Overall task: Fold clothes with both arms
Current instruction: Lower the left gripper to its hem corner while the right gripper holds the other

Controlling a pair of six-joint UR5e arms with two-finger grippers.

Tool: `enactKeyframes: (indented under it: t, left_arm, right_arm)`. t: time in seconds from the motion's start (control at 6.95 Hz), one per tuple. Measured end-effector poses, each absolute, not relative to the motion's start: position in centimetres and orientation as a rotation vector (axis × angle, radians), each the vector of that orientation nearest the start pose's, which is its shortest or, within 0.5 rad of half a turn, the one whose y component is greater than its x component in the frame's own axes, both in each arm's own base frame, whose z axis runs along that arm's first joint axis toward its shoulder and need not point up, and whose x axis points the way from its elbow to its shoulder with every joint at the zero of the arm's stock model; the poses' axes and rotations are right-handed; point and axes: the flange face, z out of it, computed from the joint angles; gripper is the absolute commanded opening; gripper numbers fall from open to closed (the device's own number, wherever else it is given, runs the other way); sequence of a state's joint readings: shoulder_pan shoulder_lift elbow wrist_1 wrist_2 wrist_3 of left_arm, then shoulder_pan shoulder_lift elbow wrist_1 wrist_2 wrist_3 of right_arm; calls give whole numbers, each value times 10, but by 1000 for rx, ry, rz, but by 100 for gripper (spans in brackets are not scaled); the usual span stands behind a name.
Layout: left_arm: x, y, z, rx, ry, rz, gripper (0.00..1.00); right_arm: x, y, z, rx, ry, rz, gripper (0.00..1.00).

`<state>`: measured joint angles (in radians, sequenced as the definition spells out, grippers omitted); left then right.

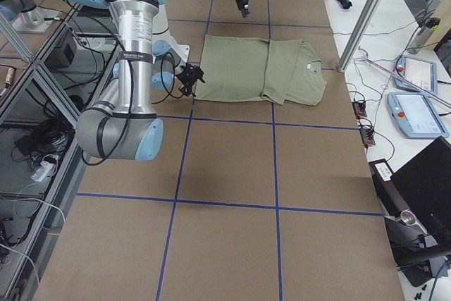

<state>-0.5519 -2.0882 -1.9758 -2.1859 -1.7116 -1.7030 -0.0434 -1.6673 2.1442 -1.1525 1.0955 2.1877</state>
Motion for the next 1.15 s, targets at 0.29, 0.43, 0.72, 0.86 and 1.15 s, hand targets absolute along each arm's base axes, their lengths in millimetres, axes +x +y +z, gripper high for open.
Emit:
enactKeyframes:
  t: [0.29,0.43,0.72,0.86,1.15]
  left_arm:
    - [405,-390,123,228,1539,-450,74]
    - [405,-390,123,234,1539,-456,74]
    - [405,-390,123,237,1537,-460,74]
    - [406,-390,124,237,1536,-460,74]
    - [405,-390,125,238,1535,-461,74]
  right_arm:
    - [-449,-153,387,99,-983,784,76]
    - [-451,-152,389,83,-977,801,73]
    - [-455,-150,395,60,-966,830,54]
    - [-456,-150,398,49,-961,835,48]
    - [-457,-150,400,44,-954,841,33]
